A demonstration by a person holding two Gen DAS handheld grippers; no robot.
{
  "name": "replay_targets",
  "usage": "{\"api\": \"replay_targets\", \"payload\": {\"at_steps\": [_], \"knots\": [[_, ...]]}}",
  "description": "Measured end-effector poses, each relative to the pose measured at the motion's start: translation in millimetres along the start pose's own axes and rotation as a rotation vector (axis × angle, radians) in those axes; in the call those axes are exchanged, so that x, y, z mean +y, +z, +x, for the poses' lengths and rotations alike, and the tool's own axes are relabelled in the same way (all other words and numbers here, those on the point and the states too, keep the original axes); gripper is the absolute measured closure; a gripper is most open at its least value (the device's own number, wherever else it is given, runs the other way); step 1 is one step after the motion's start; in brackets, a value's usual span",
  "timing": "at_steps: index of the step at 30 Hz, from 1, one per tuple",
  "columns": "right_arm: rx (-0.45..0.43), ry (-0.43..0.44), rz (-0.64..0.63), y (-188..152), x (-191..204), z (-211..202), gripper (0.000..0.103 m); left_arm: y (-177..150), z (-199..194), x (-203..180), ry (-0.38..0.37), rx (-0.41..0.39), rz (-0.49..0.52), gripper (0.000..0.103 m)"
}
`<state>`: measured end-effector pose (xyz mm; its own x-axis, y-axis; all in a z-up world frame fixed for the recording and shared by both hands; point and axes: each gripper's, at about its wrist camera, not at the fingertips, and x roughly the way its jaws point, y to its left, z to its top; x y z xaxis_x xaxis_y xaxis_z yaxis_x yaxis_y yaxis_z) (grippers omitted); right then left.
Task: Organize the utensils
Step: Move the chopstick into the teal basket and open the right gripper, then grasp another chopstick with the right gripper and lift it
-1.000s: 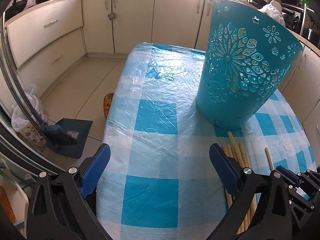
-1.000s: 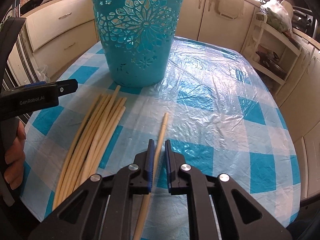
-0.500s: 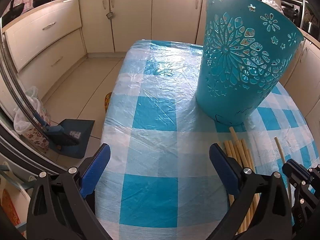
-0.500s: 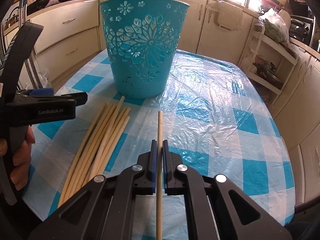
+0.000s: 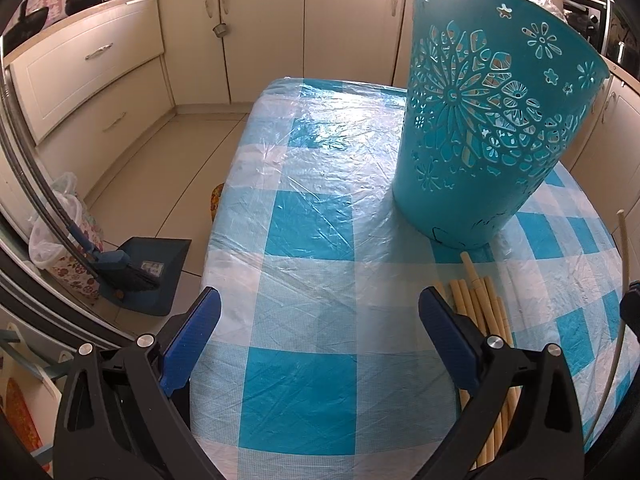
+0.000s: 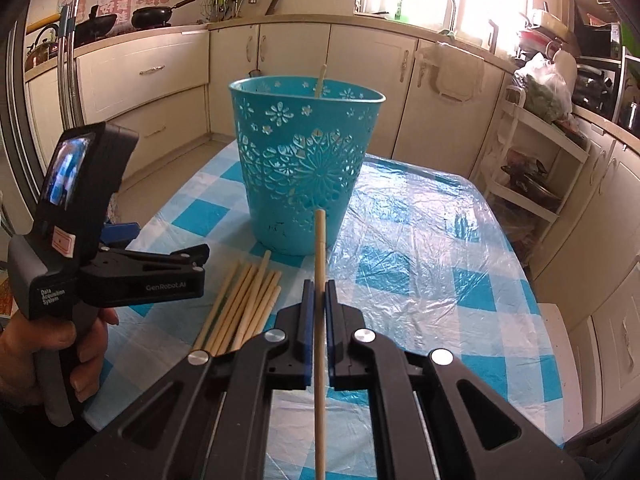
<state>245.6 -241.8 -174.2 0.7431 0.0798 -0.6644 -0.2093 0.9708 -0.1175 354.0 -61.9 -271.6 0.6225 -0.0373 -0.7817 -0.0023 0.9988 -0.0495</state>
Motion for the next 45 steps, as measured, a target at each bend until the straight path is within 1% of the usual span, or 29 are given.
{"api": "replay_targets", "payload": {"at_steps": [5, 7, 9, 12, 14, 17, 21, 23, 25, 27, 31, 34, 35, 36, 37, 38, 39, 40, 41, 42, 43, 44, 45], "knots": [[-0.05, 0.017, 0.004, 14, 2, -16, 0.097, 0, 0, 0, 0.0, 0.0, -0.001, 0.008], [-0.069, 0.037, 0.019, 20, 2, -22, 0.097, 0, 0, 0, 0.0, 0.0, -0.001, 0.008], [-0.087, 0.086, 0.062, 28, -3, -30, 0.097, 0, 0, 1, -0.002, 0.0, -0.003, 0.008], [-0.136, 0.186, 0.16, 45, -17, -44, 0.097, -1, 0, 1, -0.003, 0.001, -0.005, 0.008], [-0.201, 0.258, 0.227, 62, -30, -56, 0.097, -1, 0, 1, -0.002, 0.002, -0.004, 0.008], [-0.303, 0.311, 0.288, 88, -43, -68, 0.097, -2, 1, 2, 0.0, 0.002, -0.003, 0.008], [-0.43, 0.351, 0.351, 121, -54, -68, 0.097, -3, 1, 1, 0.002, 0.003, -0.003, 0.008], [-0.474, 0.36, 0.374, 132, -58, -65, 0.097, -2, 1, 1, 0.0, 0.004, -0.005, 0.008], [-0.49, 0.352, 0.386, 142, -58, -56, 0.097, -2, 1, 2, -0.005, 0.005, -0.01, 0.008], [-0.495, 0.362, 0.409, 150, -60, -49, 0.097, -2, 2, 4, -0.012, 0.008, -0.016, 0.008], [-0.497, 0.351, 0.413, 158, -64, -40, 0.097, -1, 3, 7, -0.027, 0.014, -0.036, 0.008], [-0.475, 0.34, 0.42, 157, -70, -38, 0.097, 0, 4, 10, -0.033, 0.024, -0.048, 0.008], [-0.447, 0.341, 0.416, 154, -73, -38, 0.097, 0, 5, 10, -0.036, 0.025, -0.052, 0.008], [-0.414, 0.334, 0.408, 151, -76, -36, 0.092, 0, 5, 12, -0.039, 0.025, -0.058, 0.008], [-0.361, 0.321, 0.39, 143, -78, -33, 0.08, 0, 5, 13, -0.043, 0.026, -0.064, 0.008], [-0.301, 0.302, 0.362, 133, -78, -30, 0.056, 1, 5, 14, -0.047, 0.028, -0.069, 0.008], [-0.231, 0.275, 0.317, 119, -76, -26, 0.051, 1, 6, 15, -0.051, 0.031, -0.077, 0.008], [-0.156, 0.26, 0.268, 107, -72, -18, 0.051, 1, 6, 16, -0.054, 0.032, -0.084, 0.008], [-0.07, 0.253, 0.218, 93, -66, -8, 0.055, 1, 6, 17, -0.056, 0.033, -0.09, 0.008], [0.035, 0.255, 0.165, 71, -58, 6, 0.065, 1, 6, 17, -0.058, 0.035, -0.096, 0.008], [0.114, 0.237, 0.122, 53, -50, 19, 0.07, 2, 7, 17, -0.057, 0.037, -0.099, 0.008], [0.176, 0.213, 0.081, 37, -42, 30, 0.076, 2, 7, 17, -0.056, 0.039, -0.101, 0.008], [0.213, 0.207, 0.056, 25, -36, 37, 0.078, 2, 7, 17, -0.054, 0.039, -0.102, 0.008]]}}
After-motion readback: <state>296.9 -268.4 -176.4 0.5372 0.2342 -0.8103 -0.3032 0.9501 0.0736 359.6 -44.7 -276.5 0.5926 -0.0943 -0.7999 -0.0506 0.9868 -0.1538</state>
